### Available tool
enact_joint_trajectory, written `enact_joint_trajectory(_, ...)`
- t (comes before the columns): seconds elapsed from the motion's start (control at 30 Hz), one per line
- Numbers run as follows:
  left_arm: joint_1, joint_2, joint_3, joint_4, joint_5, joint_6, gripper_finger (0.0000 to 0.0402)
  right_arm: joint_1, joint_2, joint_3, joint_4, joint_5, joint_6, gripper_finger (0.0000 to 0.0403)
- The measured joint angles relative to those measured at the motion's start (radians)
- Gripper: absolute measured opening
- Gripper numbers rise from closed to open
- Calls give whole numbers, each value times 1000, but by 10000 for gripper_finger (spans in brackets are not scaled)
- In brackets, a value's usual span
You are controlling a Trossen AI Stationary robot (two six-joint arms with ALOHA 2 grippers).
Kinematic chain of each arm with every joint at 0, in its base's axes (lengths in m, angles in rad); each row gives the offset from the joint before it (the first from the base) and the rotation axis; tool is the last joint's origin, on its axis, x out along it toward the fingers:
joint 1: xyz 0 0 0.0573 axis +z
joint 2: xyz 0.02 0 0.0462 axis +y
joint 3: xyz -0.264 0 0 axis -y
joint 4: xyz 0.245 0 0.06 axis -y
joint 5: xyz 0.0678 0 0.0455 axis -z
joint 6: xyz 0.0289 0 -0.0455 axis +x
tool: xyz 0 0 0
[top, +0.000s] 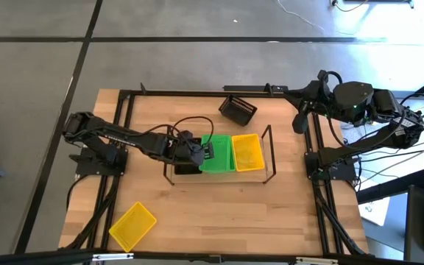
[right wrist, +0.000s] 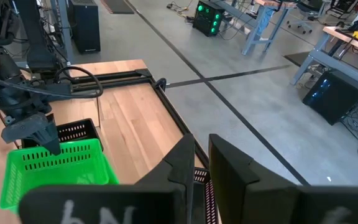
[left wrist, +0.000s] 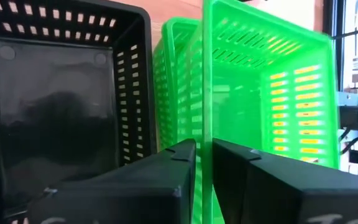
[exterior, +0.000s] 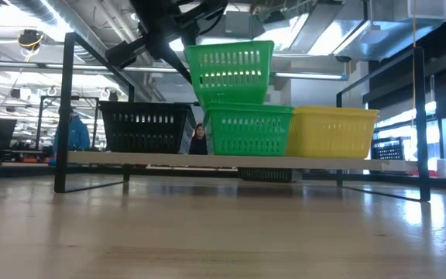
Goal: Stack baskets on shelf by color
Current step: Stack the green bin on top of the green bin on the shelf
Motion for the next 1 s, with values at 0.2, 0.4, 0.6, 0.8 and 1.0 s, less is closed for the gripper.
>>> enact_joint_trajectory(0.2, 0, 0, 0, 10, 0, -1, 41, 0, 0, 0, 0, 0, 0, 47)
enact_joint_trajectory(0.4, 0, 0, 0, 26, 0, -2, 51, 0, 0, 0, 0, 0, 0, 47)
enact_joint_trajectory(0.6, 4, 0, 0, 80, -6, 5, 37, 0, 0, 0, 0, 0, 0, 47)
enact_joint_trajectory(0.8, 13, 0, 0, 120, -6, 38, 7, 0, 0, 0, 0, 0, 0, 47)
enact_joint_trajectory(1.0, 14, 1, 0, 118, -3, 33, 21, 0, 0, 0, 0, 0, 0, 47)
